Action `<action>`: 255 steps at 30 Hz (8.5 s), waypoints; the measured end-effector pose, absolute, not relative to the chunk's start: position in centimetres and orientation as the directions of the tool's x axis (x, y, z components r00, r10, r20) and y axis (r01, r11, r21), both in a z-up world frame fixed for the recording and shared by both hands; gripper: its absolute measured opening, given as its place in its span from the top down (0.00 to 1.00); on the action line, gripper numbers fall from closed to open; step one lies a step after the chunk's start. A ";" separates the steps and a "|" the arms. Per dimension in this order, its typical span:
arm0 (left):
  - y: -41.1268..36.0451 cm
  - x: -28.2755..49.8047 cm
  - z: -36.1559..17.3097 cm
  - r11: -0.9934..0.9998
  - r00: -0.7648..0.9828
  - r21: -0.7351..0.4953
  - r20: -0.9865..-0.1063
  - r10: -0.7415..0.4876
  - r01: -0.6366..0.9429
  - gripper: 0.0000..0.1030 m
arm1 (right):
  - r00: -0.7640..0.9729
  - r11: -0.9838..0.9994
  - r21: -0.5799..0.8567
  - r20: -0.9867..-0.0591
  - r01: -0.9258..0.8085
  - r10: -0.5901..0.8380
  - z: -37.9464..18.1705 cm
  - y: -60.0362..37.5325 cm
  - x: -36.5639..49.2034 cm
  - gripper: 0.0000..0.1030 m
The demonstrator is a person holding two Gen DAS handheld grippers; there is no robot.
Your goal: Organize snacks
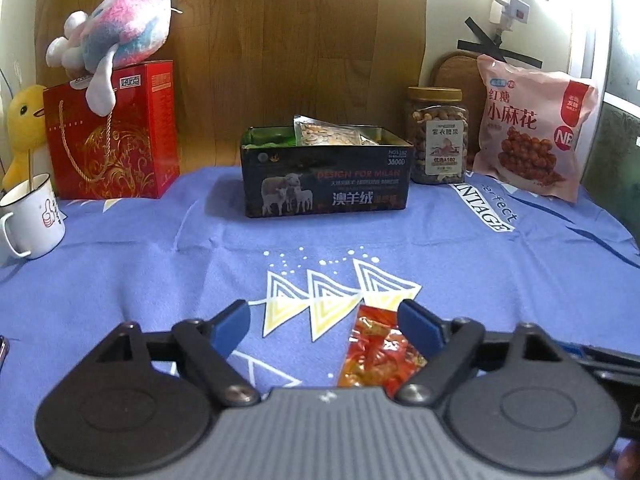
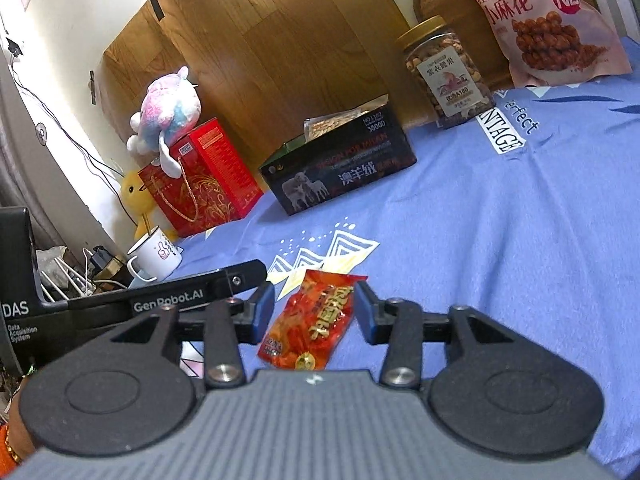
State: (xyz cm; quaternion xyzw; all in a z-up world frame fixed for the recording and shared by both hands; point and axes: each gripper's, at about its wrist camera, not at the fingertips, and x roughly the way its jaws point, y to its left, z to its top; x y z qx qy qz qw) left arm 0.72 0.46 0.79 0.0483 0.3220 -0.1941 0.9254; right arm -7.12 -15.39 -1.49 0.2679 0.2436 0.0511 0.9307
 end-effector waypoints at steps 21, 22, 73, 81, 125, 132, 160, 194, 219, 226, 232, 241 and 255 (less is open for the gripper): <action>3.9 -0.2 -0.6 0.924 0.739 -0.145 -0.564 -0.370 0.353 0.08 | 0.879 0.892 0.447 -0.450 0.068 0.159 -1.8 -14.4 -8.1 0.52; 3.9 0.2 -0.5 0.928 0.744 -0.137 -0.562 -0.362 0.347 0.08 | 0.886 0.899 0.433 -0.440 0.066 0.147 -1.6 -14.8 -7.6 0.52; 6.0 -11.7 6.7 0.966 0.842 0.034 -0.500 -0.204 0.255 0.00 | 0.924 0.916 0.389 -0.378 0.098 0.062 3.4 -9.4 -17.6 0.50; 4.2 -13.3 6.6 0.956 0.848 0.043 -0.475 -0.236 0.290 0.00 | 0.936 0.922 0.374 -0.350 0.099 0.041 3.4 -9.4 -19.1 0.50; 5.1 -14.7 6.0 0.969 0.842 0.027 -0.502 -0.198 0.244 0.00 | 0.924 0.918 0.384 -0.376 0.095 0.062 2.6 -8.7 -20.1 0.49; 5.2 -14.7 6.4 0.967 0.843 0.007 -0.491 -0.218 0.254 0.00 | 0.931 0.920 0.379 -0.361 0.097 0.051 3.0 -8.7 -20.5 0.49; 3.3 -12.3 4.2 0.960 0.799 -0.003 -0.554 -0.233 0.279 0.00 | 0.926 0.938 0.302 -0.375 0.170 -0.047 3.3 -8.6 -22.1 0.49; 2.3 -12.6 5.3 0.945 0.835 0.089 -0.500 -0.230 0.314 0.00 | 0.913 0.915 0.354 -0.407 0.194 -0.036 2.1 -9.8 -21.2 0.48; 2.4 -9.7 4.7 0.933 0.771 0.096 -0.596 -0.225 0.347 0.00 | 0.912 0.920 0.363 -0.410 0.149 0.014 2.9 -12.1 -17.7 0.48; 2.5 -7.2 4.1 0.949 0.754 0.094 -0.633 -0.175 0.300 0.00 | 0.906 0.910 0.395 -0.420 0.127 0.056 2.4 -12.9 -15.6 0.48; 2.0 -5.6 3.9 0.953 0.750 0.110 -0.645 -0.147 0.282 0.00 | 0.899 0.900 0.422 -0.427 0.108 0.093 2.4 -13.2 -13.9 0.48; 2.0 -4.4 2.9 0.955 0.728 0.109 -0.672 -0.134 0.276 0.00 | 0.892 0.895 0.436 -0.437 0.095 0.118 1.8 -13.5 -12.9 0.48; 3.0 -3.9 2.1 0.959 0.710 -0.011 -0.670 -0.218 0.284 0.00 | 0.879 0.885 0.452 -0.461 0.115 0.121 1.3 -13.6 -13.0 0.48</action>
